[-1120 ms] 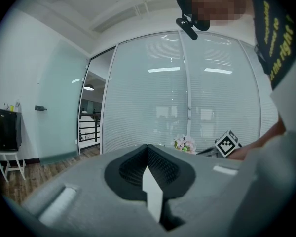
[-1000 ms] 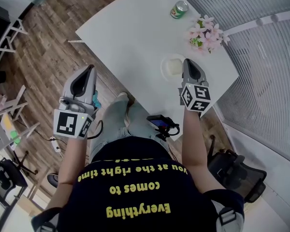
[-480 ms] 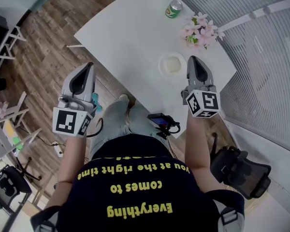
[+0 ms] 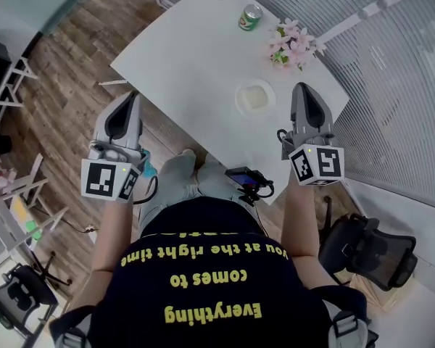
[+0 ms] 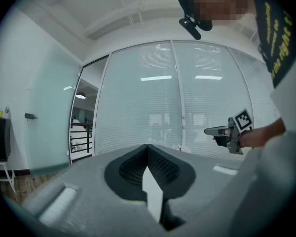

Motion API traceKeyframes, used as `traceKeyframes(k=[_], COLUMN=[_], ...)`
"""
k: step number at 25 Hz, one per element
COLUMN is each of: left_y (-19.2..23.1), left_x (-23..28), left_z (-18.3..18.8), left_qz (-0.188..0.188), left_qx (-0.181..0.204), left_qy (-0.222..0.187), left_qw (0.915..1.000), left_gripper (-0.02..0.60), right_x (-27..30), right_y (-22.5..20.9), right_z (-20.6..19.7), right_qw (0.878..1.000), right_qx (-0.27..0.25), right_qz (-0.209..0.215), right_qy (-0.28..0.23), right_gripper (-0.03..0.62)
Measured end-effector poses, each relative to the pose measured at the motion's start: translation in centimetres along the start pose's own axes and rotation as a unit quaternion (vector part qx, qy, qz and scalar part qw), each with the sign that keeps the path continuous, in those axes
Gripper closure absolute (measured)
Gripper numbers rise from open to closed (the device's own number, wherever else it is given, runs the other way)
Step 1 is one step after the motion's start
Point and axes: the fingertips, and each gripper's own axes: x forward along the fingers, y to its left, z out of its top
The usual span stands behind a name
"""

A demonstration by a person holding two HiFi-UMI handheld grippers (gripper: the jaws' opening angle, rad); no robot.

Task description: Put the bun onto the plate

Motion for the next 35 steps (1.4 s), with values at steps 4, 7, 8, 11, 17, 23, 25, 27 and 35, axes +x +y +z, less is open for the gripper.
traceKeyframes(k=[4, 7, 8, 11, 17, 23, 25, 27, 35], left_y=[-0.1, 0.0, 0.1, 0.2, -0.2, -0.4, -0.5, -0.6, -1.0], left_x=[-0.1, 0.0, 0.1, 0.2, 0.5, 0.8, 0.8, 0.9, 0.9], left_z=[0.9, 1.5, 1.7, 2.0, 2.1, 2.9, 3.2, 3.3, 3.3], left_qz=[-0.007, -0.012, -0.013, -0.018, -0.031, -0.041, -0.044, -0.046, -0.048], left_qx=[0.004, 0.004, 0.005, 0.005, 0.007, 0.006, 0.007, 0.008, 0.012], left_qy=[-0.012, -0.018, -0.019, -0.023, -0.028, -0.034, -0.036, -0.037, -0.037], left_qw=[0.9999, 0.9998, 0.9997, 0.9996, 0.9991, 0.9985, 0.9984, 0.9982, 0.9981], left_gripper=[0.581, 0.581, 0.581, 0.581, 0.581, 0.581, 0.581, 0.581, 0.581], right_x=[-1.4, -2.3, -2.5, -3.3, -5.2, -6.7, -7.1, -7.4, -7.9], right_y=[0.2, 0.3, 0.3, 0.2, 0.0, -0.6, -0.7, -0.8, -1.0], right_z=[1.9, 3.4, 3.8, 4.9, 6.2, 7.6, 8.1, 8.5, 9.3], right_qw=[1.0, 1.0, 0.999, 0.999, 0.998, 0.996, 0.996, 0.995, 0.995], right_qx=[-0.006, -0.014, -0.016, -0.017, -0.021, -0.023, -0.025, -0.024, -0.026], right_qz=[-0.01, -0.018, -0.02, -0.027, -0.045, -0.067, -0.069, -0.07, -0.07], right_qy=[-0.015, -0.02, -0.022, -0.029, -0.042, -0.053, -0.055, -0.06, -0.07], right_gripper=[0.588, 0.588, 0.588, 0.588, 0.588, 0.588, 0.588, 0.588, 0.588])
